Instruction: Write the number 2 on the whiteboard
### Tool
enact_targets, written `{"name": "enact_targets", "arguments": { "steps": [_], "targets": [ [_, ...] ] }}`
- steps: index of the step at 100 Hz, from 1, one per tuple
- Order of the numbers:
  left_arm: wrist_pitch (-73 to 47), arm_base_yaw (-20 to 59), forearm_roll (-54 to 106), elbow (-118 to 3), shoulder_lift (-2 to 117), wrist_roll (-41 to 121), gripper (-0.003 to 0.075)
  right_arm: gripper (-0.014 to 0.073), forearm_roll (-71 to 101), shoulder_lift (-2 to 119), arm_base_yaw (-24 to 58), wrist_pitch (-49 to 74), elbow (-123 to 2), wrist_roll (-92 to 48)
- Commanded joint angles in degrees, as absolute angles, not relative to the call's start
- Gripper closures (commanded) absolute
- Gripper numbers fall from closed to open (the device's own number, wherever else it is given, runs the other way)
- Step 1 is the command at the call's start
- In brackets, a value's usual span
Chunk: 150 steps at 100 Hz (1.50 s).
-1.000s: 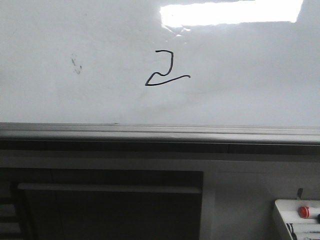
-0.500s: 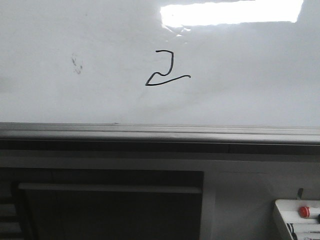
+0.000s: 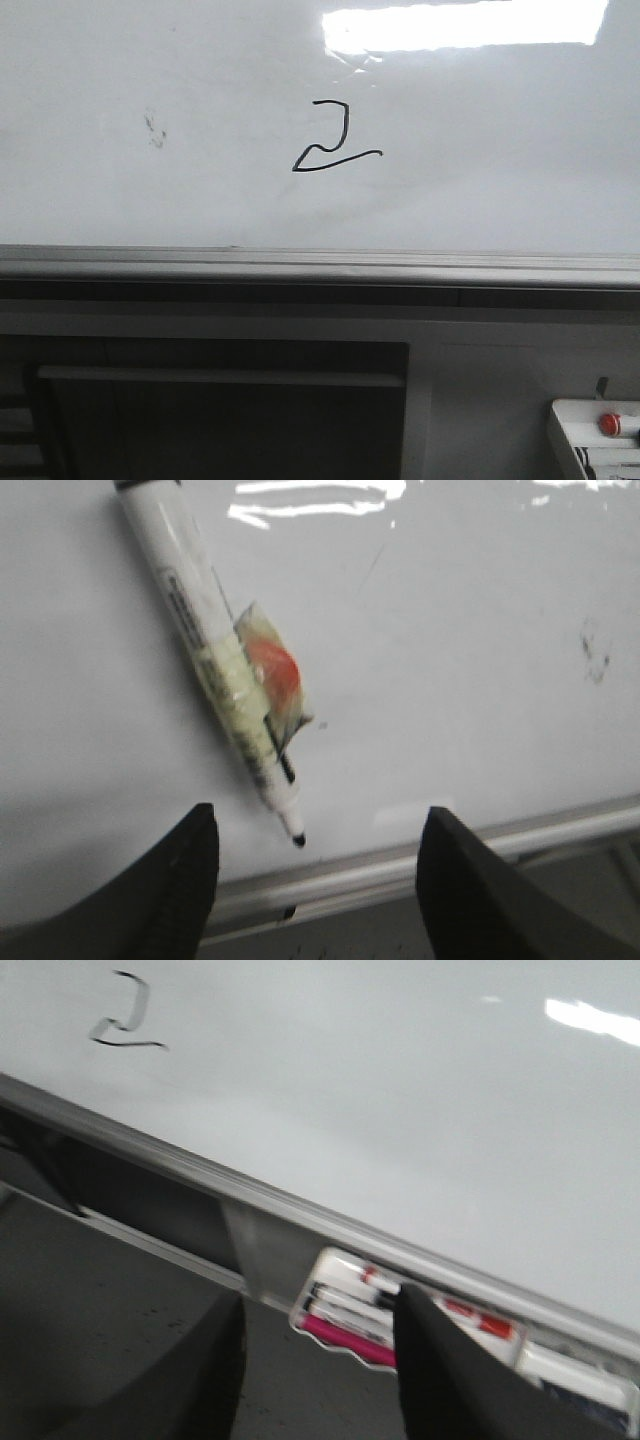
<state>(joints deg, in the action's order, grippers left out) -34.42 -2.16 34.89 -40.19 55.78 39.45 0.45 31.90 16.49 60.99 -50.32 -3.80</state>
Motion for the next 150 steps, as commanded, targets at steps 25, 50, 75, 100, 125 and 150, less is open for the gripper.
{"name": "enact_targets", "arguments": {
  "steps": [25,50,75,100,125,150],
  "targets": [
    [-41.5,1.1,7.6,-50.8,49.5,14.6,0.0319,0.0294,-12.3,28.8,16.0,60.3,-48.9,12.3],
    [-36.7,9.6,4.8,-46.2,39.7,14.4,0.0319,0.0294,-12.2,18.8,16.0,50.0,-42.2,16.7],
    [-25.0,9.4,7.1,-36.1,29.2,10.6,0.0391,0.048,-12.2,8.7,16.0,46.1,-37.9,12.0],
    [-12.7,9.4,10.7,-25.2,21.4,10.6,0.0742,0.0666,-12.4,6.8,16.0,46.8,-35.5,11.5],
    [-16.0,9.4,12.2,-24.2,20.7,10.1,0.0739,0.0666,-12.4,6.8,16.0,47.1,-35.5,11.5],
    [-16.0,9.4,12.2,-24.2,20.7,10.1,0.0739,0.0666,-12.4,6.8,16.0,47.1,-35.5,11.5]
  ]
}}
